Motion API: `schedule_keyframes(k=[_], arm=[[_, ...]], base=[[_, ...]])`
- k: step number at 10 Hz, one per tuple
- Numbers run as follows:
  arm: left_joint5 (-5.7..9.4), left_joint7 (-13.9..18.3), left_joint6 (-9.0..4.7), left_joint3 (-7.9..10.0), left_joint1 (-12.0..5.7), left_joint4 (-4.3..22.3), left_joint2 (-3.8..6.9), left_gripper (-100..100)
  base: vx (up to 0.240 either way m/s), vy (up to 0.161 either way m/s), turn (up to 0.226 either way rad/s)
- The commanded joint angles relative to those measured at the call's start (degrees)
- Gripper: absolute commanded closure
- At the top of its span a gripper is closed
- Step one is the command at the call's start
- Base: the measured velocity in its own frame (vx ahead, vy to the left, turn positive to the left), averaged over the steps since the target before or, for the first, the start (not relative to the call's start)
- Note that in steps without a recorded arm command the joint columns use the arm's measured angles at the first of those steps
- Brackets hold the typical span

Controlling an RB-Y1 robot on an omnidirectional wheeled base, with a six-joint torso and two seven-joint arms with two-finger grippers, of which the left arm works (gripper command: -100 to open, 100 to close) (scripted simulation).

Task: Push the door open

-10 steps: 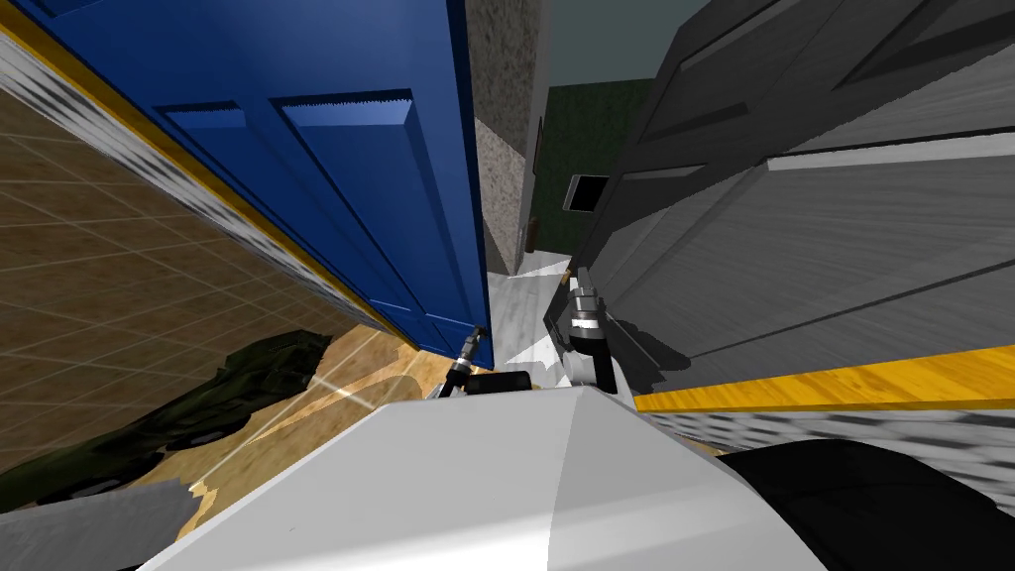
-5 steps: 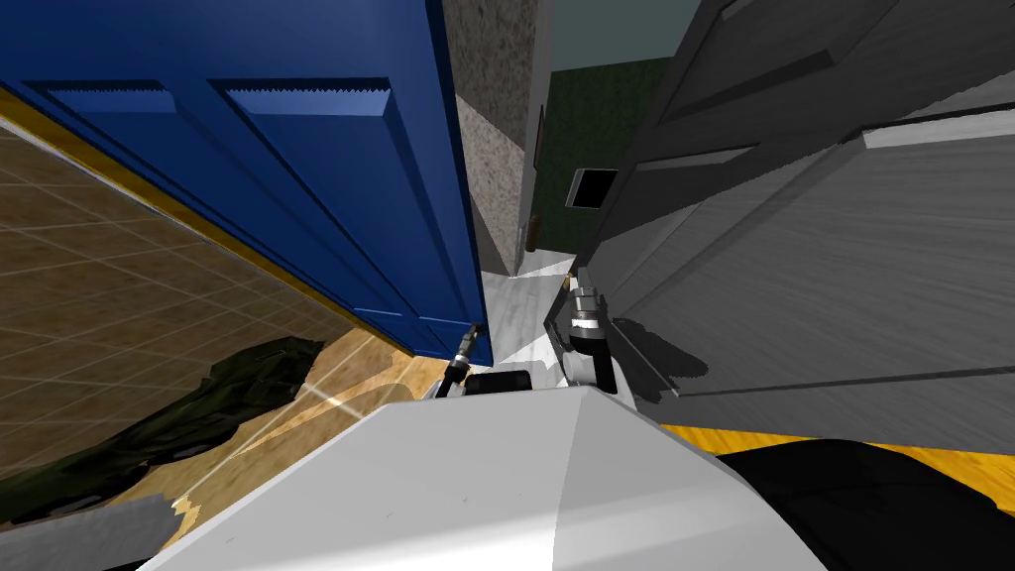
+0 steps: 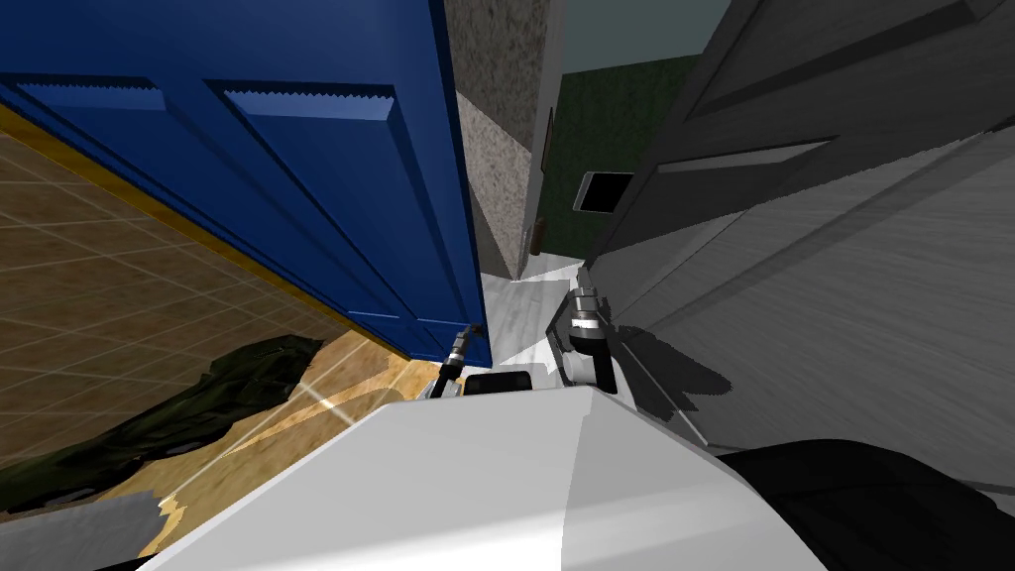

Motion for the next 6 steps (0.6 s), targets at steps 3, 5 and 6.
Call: schedule_keyframes(k=[3,5,6], arm=[[0.04,0.2,0.43,-0.32,0.49,-0.9,0.07,-100],[0.08,0.3,0.76,-0.58,0.87,-1.6,-0.1,-100],[0.1,0.4,0.93,-0.7,1.06,-1.9,-0.26,-100]], base=[[-0.123,-0.019,0.025],[-0.191,-0.006,0.033],[-0.223,0.019,0.032]])
